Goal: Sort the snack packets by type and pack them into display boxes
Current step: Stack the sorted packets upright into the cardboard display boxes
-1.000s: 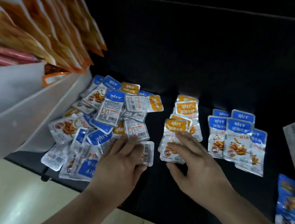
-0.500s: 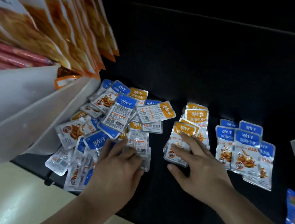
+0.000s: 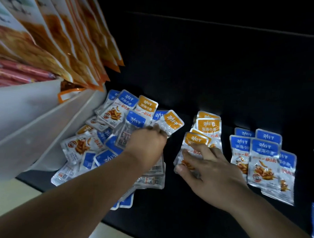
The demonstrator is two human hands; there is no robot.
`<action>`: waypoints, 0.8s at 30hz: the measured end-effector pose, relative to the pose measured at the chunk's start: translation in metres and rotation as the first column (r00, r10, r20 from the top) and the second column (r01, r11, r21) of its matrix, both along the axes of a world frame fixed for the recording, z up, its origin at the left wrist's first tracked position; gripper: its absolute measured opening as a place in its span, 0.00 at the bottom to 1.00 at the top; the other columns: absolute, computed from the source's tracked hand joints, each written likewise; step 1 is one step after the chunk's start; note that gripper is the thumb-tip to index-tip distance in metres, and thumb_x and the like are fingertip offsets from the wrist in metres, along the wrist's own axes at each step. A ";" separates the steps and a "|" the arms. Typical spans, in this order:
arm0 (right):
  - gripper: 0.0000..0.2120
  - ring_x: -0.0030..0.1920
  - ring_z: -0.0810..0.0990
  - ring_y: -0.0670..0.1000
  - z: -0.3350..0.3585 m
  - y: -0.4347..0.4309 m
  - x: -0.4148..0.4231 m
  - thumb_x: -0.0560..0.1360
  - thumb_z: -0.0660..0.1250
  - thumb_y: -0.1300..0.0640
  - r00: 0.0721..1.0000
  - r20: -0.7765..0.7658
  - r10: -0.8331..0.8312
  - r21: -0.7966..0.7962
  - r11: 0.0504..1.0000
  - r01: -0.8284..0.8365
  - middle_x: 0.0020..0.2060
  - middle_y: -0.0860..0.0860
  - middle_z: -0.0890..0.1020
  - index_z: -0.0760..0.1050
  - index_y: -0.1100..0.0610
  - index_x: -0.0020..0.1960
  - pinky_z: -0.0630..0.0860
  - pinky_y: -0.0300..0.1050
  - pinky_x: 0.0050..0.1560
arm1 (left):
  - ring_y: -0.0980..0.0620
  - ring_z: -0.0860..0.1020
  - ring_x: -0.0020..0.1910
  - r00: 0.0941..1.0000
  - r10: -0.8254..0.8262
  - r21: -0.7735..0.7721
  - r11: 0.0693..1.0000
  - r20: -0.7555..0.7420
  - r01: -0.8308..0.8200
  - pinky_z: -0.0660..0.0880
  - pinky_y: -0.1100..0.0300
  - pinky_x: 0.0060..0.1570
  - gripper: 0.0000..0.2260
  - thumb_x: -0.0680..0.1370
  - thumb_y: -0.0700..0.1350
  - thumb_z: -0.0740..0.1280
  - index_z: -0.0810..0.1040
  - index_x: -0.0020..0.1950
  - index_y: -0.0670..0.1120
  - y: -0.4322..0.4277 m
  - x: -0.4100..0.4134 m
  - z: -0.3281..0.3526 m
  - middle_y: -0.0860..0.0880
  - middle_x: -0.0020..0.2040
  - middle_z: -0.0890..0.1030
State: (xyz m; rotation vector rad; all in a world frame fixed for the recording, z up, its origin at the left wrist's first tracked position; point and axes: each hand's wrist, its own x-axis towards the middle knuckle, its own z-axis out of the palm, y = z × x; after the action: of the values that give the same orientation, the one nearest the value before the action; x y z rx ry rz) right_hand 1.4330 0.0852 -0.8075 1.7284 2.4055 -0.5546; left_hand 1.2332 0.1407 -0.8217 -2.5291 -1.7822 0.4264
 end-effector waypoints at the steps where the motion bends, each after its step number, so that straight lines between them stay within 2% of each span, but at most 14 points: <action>1: 0.32 0.78 0.50 0.45 0.001 0.002 -0.001 0.79 0.41 0.27 1.000 0.005 0.000 -0.015 1.000 0.000 0.78 0.34 0.50 0.53 0.35 0.81 0.69 0.45 0.51 | 0.45 0.81 0.54 1.000 0.004 -0.010 1.000 -0.008 -0.004 0.81 0.51 0.48 0.16 0.79 0.38 0.66 0.72 0.67 0.44 -0.005 -0.003 0.000 0.45 0.61 0.78; 3: 0.33 0.78 0.49 0.45 0.002 0.003 -0.001 0.79 0.41 0.27 1.000 0.012 -0.005 -0.041 0.999 0.005 0.79 0.35 0.50 0.53 0.36 0.81 0.69 0.46 0.52 | 0.48 0.82 0.49 0.999 0.018 0.014 1.000 0.037 -0.019 0.80 0.54 0.45 0.13 0.80 0.40 0.64 0.74 0.65 0.46 -0.012 -0.009 0.000 0.47 0.56 0.80; 4: 0.34 0.78 0.49 0.46 0.002 0.003 -0.002 0.79 0.41 0.27 1.000 0.014 -0.004 -0.046 0.999 0.005 0.79 0.35 0.50 0.53 0.36 0.81 0.69 0.46 0.53 | 0.49 0.81 0.47 0.997 0.037 0.039 0.998 0.066 -0.039 0.80 0.55 0.44 0.09 0.82 0.43 0.62 0.75 0.61 0.48 -0.015 -0.011 0.001 0.49 0.53 0.81; 6: 0.34 0.78 0.49 0.46 0.001 0.003 -0.003 0.78 0.42 0.26 1.000 0.013 -0.004 -0.044 0.999 0.005 0.79 0.36 0.50 0.53 0.37 0.81 0.70 0.46 0.53 | 0.51 0.81 0.43 0.989 0.074 0.079 0.993 0.130 -0.084 0.78 0.56 0.41 0.08 0.84 0.48 0.59 0.76 0.57 0.50 -0.020 -0.011 0.001 0.51 0.48 0.81; 10: 0.34 0.77 0.49 0.45 0.003 0.000 -0.001 0.78 0.45 0.26 1.000 -0.004 0.001 -0.038 0.999 -0.001 0.78 0.35 0.50 0.51 0.36 0.81 0.71 0.45 0.54 | 0.51 0.82 0.40 0.977 0.065 0.138 0.986 0.203 -0.094 0.70 0.57 0.35 0.06 0.84 0.48 0.59 0.75 0.58 0.52 -0.029 -0.011 0.002 0.53 0.41 0.80; 13: 0.36 0.78 0.48 0.43 0.000 -0.002 0.002 0.77 0.49 0.25 1.000 -0.002 0.024 0.002 1.000 -0.024 0.78 0.34 0.49 0.50 0.36 0.82 0.74 0.43 0.59 | 0.50 0.73 0.24 0.846 0.088 0.230 0.943 0.526 -0.241 0.68 0.59 0.24 0.02 0.81 0.42 0.64 0.76 0.50 0.47 -0.030 -0.021 0.013 0.53 0.28 0.73; 14: 0.35 0.78 0.47 0.42 0.000 -0.003 0.003 0.77 0.49 0.26 1.000 -0.007 0.023 0.006 1.000 -0.023 0.78 0.33 0.49 0.51 0.36 0.82 0.74 0.43 0.59 | 0.51 0.71 0.22 0.762 0.093 0.255 0.911 0.641 -0.325 0.68 0.58 0.21 0.03 0.80 0.41 0.66 0.76 0.47 0.47 -0.032 -0.024 0.019 0.52 0.26 0.72; 15: 0.35 0.78 0.46 0.41 -0.001 -0.004 0.004 0.78 0.51 0.26 1.000 -0.024 0.013 0.010 1.000 -0.013 0.78 0.32 0.49 0.52 0.36 0.81 0.74 0.41 0.58 | 0.51 0.71 0.21 0.638 0.113 0.222 0.880 0.761 -0.420 0.68 0.56 0.20 0.06 0.81 0.41 0.68 0.75 0.45 0.48 -0.035 -0.025 0.027 0.52 0.26 0.73; 17: 0.31 0.77 0.45 0.37 -0.003 -0.005 0.005 0.78 0.55 0.29 0.992 -0.123 -0.041 0.012 0.999 0.043 0.76 0.28 0.52 0.59 0.35 0.79 0.73 0.40 0.59 | 0.49 0.76 0.26 0.272 0.221 -0.032 0.827 0.937 -0.562 0.72 0.57 0.22 0.07 0.81 0.42 0.69 0.75 0.44 0.48 -0.046 -0.021 0.045 0.49 0.31 0.78; 18: 0.27 0.77 0.46 0.35 -0.004 -0.006 0.005 0.79 0.58 0.32 0.971 -0.223 -0.089 0.015 0.995 0.095 0.75 0.28 0.55 0.65 0.35 0.77 0.73 0.40 0.61 | 0.47 0.80 0.30 0.070 0.275 -0.186 0.796 0.959 -0.575 0.76 0.58 0.26 0.07 0.81 0.41 0.70 0.76 0.44 0.47 -0.053 -0.016 0.052 0.49 0.34 0.82; 20: 0.19 0.75 0.53 0.35 -0.005 -0.009 0.006 0.78 0.62 0.39 0.870 -0.455 -0.192 0.054 0.969 0.242 0.71 0.29 0.65 0.78 0.38 0.67 0.72 0.38 0.61 | 0.42 0.85 0.40 -0.244 0.372 -0.444 0.740 0.896 -0.505 0.85 0.47 0.40 0.04 0.80 0.39 0.71 0.79 0.46 0.44 -0.065 -0.005 0.058 0.48 0.39 0.86; 22: 0.15 0.69 0.67 0.35 0.004 -0.012 0.001 0.78 0.63 0.38 0.667 -0.663 -0.339 -0.037 0.905 0.423 0.62 0.31 0.76 0.84 0.40 0.57 0.72 0.35 0.57 | 0.43 0.87 0.45 -0.447 0.472 -0.637 0.679 0.760 -0.365 0.83 0.40 0.51 0.04 0.79 0.35 0.72 0.81 0.48 0.43 -0.073 0.007 0.058 0.46 0.44 0.88; 23: 0.13 0.64 0.76 0.37 0.013 -0.012 -0.003 0.78 0.65 0.38 0.516 -0.737 -0.436 -0.189 0.867 0.462 0.57 0.34 0.81 0.85 0.41 0.54 0.74 0.37 0.56 | 0.43 0.87 0.48 -0.505 0.510 -0.693 0.659 0.697 -0.291 0.82 0.40 0.55 0.05 0.78 0.34 0.72 0.81 0.49 0.43 -0.077 0.012 0.057 0.45 0.46 0.88; 24: 0.12 0.57 0.82 0.40 0.022 -0.013 -0.006 0.78 0.68 0.40 0.325 -0.772 -0.547 -0.386 0.809 0.444 0.52 0.38 0.85 0.86 0.44 0.52 0.78 0.41 0.55 | 0.42 0.87 0.49 -0.531 0.544 -0.729 0.643 0.649 -0.233 0.81 0.39 0.57 0.07 0.77 0.33 0.72 0.81 0.51 0.43 -0.080 0.018 0.056 0.44 0.48 0.88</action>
State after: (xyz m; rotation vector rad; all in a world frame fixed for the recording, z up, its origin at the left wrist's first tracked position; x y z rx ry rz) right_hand 1.4266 0.0720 -0.7851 2.5714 2.0728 -2.0668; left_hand 1.2516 0.0611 -0.7654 -1.3636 -3.1757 -2.6658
